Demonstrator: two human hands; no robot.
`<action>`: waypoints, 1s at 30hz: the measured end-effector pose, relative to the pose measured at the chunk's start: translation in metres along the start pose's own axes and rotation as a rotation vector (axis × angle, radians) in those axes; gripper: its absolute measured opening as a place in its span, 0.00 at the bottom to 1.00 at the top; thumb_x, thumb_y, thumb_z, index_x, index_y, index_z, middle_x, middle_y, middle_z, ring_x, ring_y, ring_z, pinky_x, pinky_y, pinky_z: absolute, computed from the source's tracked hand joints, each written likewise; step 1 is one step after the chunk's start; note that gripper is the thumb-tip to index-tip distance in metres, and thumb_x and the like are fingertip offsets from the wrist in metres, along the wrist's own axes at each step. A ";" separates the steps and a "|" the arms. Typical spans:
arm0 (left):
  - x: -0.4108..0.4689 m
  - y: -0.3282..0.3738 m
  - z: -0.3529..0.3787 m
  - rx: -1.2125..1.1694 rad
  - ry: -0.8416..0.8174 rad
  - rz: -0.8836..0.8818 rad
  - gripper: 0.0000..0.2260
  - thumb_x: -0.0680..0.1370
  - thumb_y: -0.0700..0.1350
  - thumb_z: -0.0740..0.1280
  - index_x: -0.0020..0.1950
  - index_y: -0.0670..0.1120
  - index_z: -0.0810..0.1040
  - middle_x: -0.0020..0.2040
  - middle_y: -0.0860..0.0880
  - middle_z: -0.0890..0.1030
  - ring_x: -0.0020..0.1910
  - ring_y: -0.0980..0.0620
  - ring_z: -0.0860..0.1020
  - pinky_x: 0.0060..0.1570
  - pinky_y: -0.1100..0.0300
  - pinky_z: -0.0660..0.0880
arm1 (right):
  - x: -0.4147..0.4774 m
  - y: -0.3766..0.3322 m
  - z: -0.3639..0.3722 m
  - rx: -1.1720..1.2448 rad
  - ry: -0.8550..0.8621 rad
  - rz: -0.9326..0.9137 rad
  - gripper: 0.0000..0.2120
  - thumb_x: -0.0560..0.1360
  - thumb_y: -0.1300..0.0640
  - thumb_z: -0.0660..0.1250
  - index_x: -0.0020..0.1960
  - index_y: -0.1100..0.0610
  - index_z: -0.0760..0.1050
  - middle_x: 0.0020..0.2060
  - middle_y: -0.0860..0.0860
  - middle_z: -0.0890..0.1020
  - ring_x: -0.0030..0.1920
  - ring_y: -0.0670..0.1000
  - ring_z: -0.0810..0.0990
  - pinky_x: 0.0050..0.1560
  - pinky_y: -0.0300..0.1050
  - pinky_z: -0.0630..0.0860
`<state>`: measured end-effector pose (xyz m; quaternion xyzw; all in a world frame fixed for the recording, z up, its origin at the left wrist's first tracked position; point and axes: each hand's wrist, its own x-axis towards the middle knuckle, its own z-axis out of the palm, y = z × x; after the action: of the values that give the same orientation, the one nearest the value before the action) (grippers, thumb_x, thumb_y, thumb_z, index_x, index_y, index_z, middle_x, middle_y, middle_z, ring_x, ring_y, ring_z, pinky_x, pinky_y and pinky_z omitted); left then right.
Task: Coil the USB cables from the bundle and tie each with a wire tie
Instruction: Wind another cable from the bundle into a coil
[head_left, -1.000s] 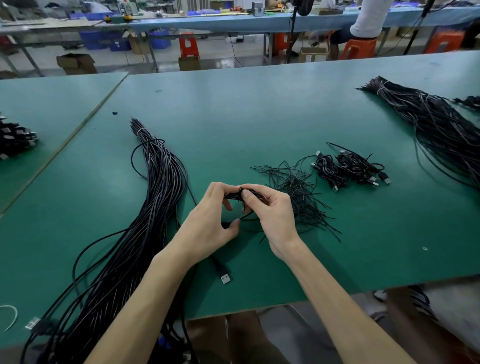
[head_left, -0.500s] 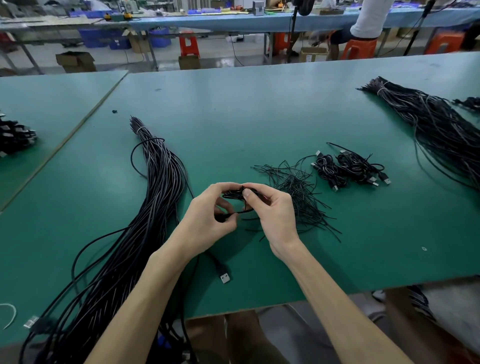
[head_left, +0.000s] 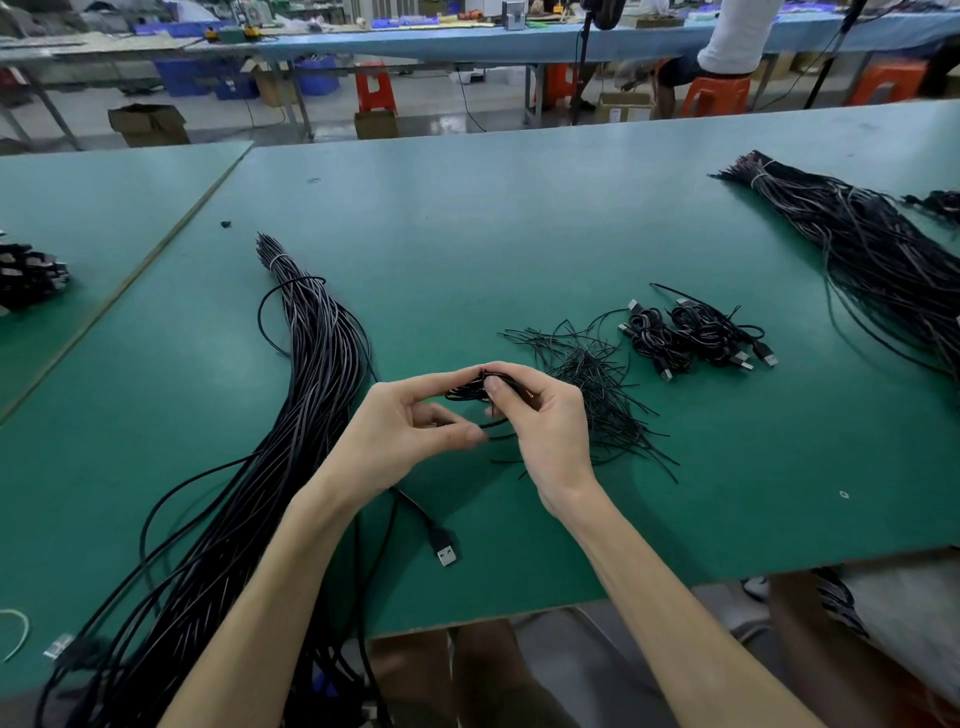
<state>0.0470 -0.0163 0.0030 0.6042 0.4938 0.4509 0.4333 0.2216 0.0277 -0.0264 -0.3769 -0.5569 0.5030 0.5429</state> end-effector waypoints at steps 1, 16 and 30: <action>0.000 0.000 0.000 -0.009 -0.001 0.004 0.24 0.74 0.39 0.78 0.68 0.55 0.81 0.44 0.44 0.88 0.49 0.46 0.87 0.59 0.55 0.80 | 0.000 0.000 0.000 -0.005 0.003 0.002 0.10 0.80 0.62 0.70 0.53 0.49 0.86 0.46 0.50 0.88 0.40 0.48 0.83 0.50 0.47 0.82; 0.003 -0.005 0.002 0.117 0.197 0.130 0.13 0.79 0.34 0.71 0.61 0.46 0.85 0.42 0.47 0.87 0.40 0.47 0.86 0.50 0.59 0.81 | 0.001 -0.001 0.001 0.126 -0.067 0.075 0.08 0.79 0.63 0.71 0.52 0.53 0.87 0.46 0.51 0.88 0.46 0.48 0.86 0.45 0.39 0.81; 0.005 -0.003 0.005 -0.193 0.192 0.012 0.11 0.76 0.33 0.74 0.58 0.40 0.85 0.52 0.43 0.87 0.50 0.46 0.86 0.57 0.58 0.81 | 0.002 -0.001 0.002 0.168 -0.068 0.105 0.08 0.79 0.63 0.72 0.52 0.54 0.87 0.46 0.52 0.89 0.46 0.48 0.86 0.48 0.38 0.80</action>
<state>0.0522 -0.0117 -0.0002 0.5168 0.4839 0.5547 0.4372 0.2199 0.0297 -0.0251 -0.3417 -0.5101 0.5882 0.5263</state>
